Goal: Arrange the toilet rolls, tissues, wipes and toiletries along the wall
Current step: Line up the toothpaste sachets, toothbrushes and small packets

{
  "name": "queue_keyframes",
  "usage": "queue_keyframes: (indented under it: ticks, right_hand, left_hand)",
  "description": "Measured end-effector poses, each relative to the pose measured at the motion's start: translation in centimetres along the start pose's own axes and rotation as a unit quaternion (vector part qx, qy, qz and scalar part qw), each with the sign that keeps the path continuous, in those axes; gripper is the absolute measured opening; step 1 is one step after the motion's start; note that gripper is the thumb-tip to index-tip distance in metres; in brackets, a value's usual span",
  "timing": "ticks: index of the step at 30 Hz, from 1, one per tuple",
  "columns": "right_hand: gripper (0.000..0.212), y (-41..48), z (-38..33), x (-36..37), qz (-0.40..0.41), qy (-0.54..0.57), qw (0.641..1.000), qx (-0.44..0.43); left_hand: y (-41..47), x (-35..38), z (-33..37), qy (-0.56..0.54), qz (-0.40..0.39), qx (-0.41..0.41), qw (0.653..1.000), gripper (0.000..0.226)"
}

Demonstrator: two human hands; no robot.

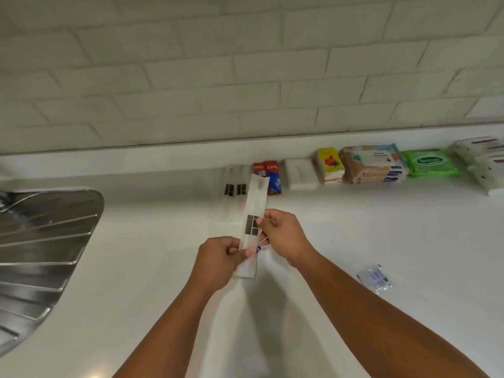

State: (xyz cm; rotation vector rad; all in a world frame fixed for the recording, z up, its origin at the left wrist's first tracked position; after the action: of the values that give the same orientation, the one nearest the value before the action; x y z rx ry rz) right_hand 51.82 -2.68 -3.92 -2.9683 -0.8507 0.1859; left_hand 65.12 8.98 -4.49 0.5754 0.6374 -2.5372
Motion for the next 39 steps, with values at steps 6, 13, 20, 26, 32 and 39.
queue_keyframes:
  ticks: [6, 13, 20, 26, 32, 39]
  right_hand:
    - [0.032, 4.6, -0.3, 4.7, 0.043, -0.269, 0.959, -0.075]
    - [0.046, 7.3, 1.1, 8.0, -0.029, -0.465, 0.876, -0.126]
    - [0.045, 7.9, 1.7, 10.2, -0.072, -0.538, 0.825, -0.158]
    - [0.04, 8.2, 2.4, 10.5, -0.069, -0.543, 0.821, -0.163]
    - [0.038, 8.2, 2.6, 10.4, -0.065, -0.539, 0.824, -0.163]
    - [0.041, 8.4, 2.4, 10.4, -0.081, -0.537, 0.826, -0.148]
  left_hand:
    - [7.0, -6.6, -2.2, -0.005, 0.017, -0.033, 0.999, 0.006]
    - [13.5, -8.8, -3.1, -0.033, 0.024, -0.074, 0.996, 0.019]
    - [16.8, -8.0, -2.3, 0.064, 0.018, -0.035, 0.997, 0.029]
    - [17.5, -7.3, -2.3, 0.103, 0.035, -0.021, 0.994, 0.033]
    - [17.6, -6.9, -2.4, 0.145, 0.045, -0.017, 0.988, 0.04]
    - [17.6, -6.9, -2.6, 0.144, 0.051, -0.01, 0.988, 0.038]
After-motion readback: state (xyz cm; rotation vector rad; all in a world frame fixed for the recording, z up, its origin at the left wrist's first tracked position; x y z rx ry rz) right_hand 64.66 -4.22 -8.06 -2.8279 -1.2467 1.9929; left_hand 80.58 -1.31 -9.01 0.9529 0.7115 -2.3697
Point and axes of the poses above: each hand's wrist, its own y-axis towards the middle knuckle, its own x-axis out of the palm, z = x × y, the point moved 5 cm from there along y, towards the middle knuckle, and after that the axes turned 9 degrees about -x, right-handed, at the moved point
